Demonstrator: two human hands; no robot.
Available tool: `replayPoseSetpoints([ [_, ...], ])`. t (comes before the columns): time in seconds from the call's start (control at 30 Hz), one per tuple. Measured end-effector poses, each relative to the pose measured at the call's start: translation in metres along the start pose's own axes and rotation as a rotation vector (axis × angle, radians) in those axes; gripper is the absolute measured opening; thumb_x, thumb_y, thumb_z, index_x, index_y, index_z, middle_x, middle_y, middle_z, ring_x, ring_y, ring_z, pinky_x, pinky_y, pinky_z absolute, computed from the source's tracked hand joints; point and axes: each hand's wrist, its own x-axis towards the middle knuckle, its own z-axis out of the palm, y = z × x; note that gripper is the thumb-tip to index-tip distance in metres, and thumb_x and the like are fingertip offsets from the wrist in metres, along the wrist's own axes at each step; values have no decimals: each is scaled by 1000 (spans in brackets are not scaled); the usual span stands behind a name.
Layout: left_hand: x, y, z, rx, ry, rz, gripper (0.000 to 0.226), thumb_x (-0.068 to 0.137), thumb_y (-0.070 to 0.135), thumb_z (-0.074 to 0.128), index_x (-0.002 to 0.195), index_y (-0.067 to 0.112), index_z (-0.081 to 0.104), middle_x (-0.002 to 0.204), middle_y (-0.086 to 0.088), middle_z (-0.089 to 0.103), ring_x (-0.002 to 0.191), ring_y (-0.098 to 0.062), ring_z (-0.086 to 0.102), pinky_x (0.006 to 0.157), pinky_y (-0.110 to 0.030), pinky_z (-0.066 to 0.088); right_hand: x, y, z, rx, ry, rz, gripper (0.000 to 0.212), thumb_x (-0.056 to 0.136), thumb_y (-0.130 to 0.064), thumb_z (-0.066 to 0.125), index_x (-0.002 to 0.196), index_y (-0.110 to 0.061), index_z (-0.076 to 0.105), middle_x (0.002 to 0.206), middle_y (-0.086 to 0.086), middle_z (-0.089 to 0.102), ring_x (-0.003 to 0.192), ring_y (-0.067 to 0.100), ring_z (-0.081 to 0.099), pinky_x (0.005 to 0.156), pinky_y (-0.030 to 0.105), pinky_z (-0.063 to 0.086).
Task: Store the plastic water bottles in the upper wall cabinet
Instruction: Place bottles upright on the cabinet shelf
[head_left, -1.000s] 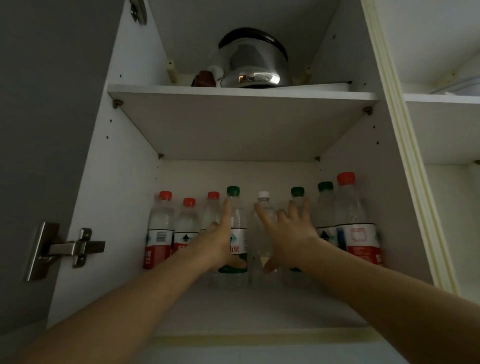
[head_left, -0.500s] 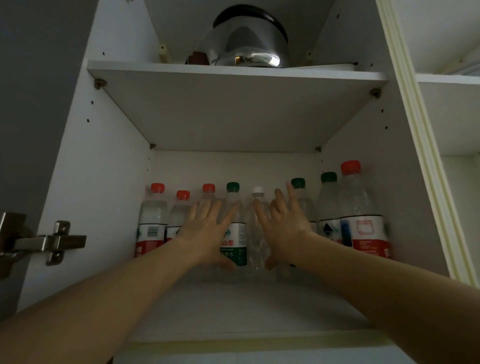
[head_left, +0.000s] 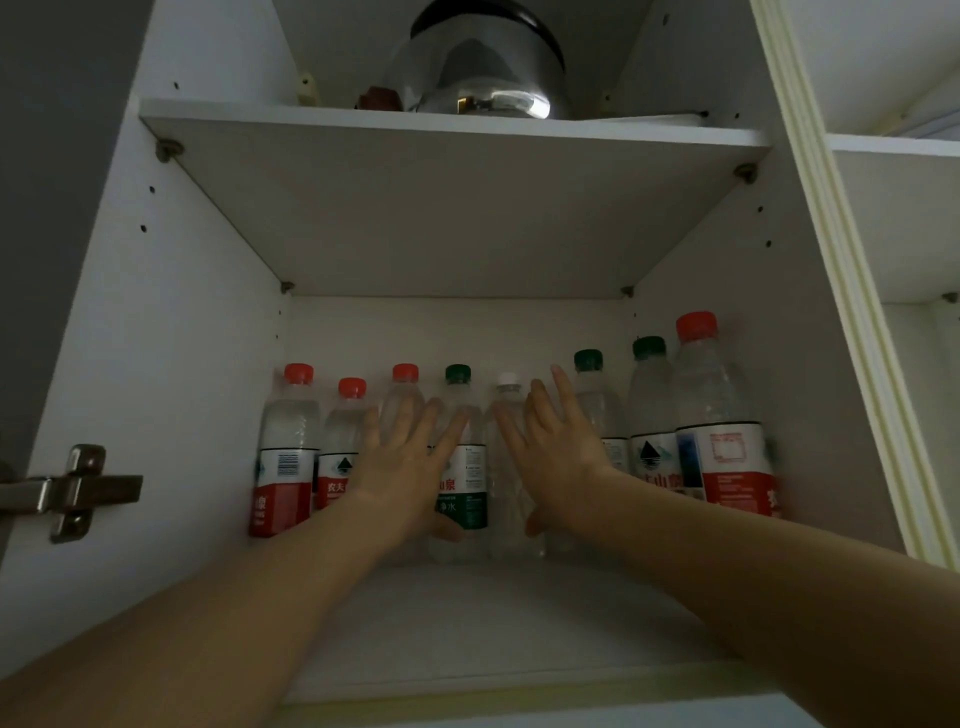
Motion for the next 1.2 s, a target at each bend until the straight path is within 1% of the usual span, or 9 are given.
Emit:
replayPoseSetpoints([
  [0.13,0,-2,-1,9,21,29,135,71,85,62,161,21,-15,169,-13,-5,155,-39,-4,122,-60,5,-11,3,-7,75,2,5,131,78,-75,65,159,-6,-12,166,28,6,154,48,0,114,73,-14],
  [0.23,-1,-4,-3,-34,139,85,117,79,77,63,162,19,4,163,-13,19,149,-36,21,121,-54,17,-23,17,-20,185,53,28,104,87,-53,68,161,-9,8,164,25,17,152,47,8,118,71,-5],
  [0.33,-2,-1,-10,-150,242,129,101,80,64,71,158,17,27,153,-9,39,137,-30,39,114,-46,32,-46,41,-32,264,145,43,78,89,-36,66,154,-12,31,158,23,27,147,46,19,121,67,4],
  [0.43,-3,8,-25,-275,288,204,88,82,54,75,153,19,35,149,-7,42,131,-25,45,101,-39,46,-78,64,-34,259,196,77,68,88,-31,62,148,-12,39,157,22,28,145,47,21,122,65,8],
  [0.57,3,33,-55,-388,288,293,85,86,54,71,153,22,29,153,-5,37,131,-25,46,96,-43,54,-116,87,-26,230,165,121,79,89,-38,66,154,-14,30,162,22,17,147,52,14,121,63,11],
  [0.73,24,80,-83,-865,36,62,95,90,49,71,160,26,10,157,-12,34,133,-29,47,98,-38,46,-150,93,-17,312,76,166,86,94,-45,63,159,-20,12,164,18,5,149,49,9,118,57,29],
  [0.93,52,112,-79,-1294,-197,-92,105,93,29,75,161,12,-3,154,-15,45,133,-30,52,110,-42,47,-177,86,-8,518,70,185,97,93,-40,69,157,-27,-4,165,8,-11,151,45,15,111,54,42],
  [1.1,54,118,-69,-1500,-302,-87,79,91,30,76,153,18,29,142,-11,55,124,-29,60,100,-52,55,-176,81,-12,765,124,283,106,92,-35,71,156,-30,-13,166,9,-7,151,38,24,114,49,39],
  [1.2,49,112,-73,-1464,-310,-78,67,93,29,73,149,20,38,139,-10,58,121,-28,61,91,-48,58,-173,77,-15,826,119,315,106,92,-36,71,157,-29,-12,167,7,-7,152,37,21,115,49,38],
])
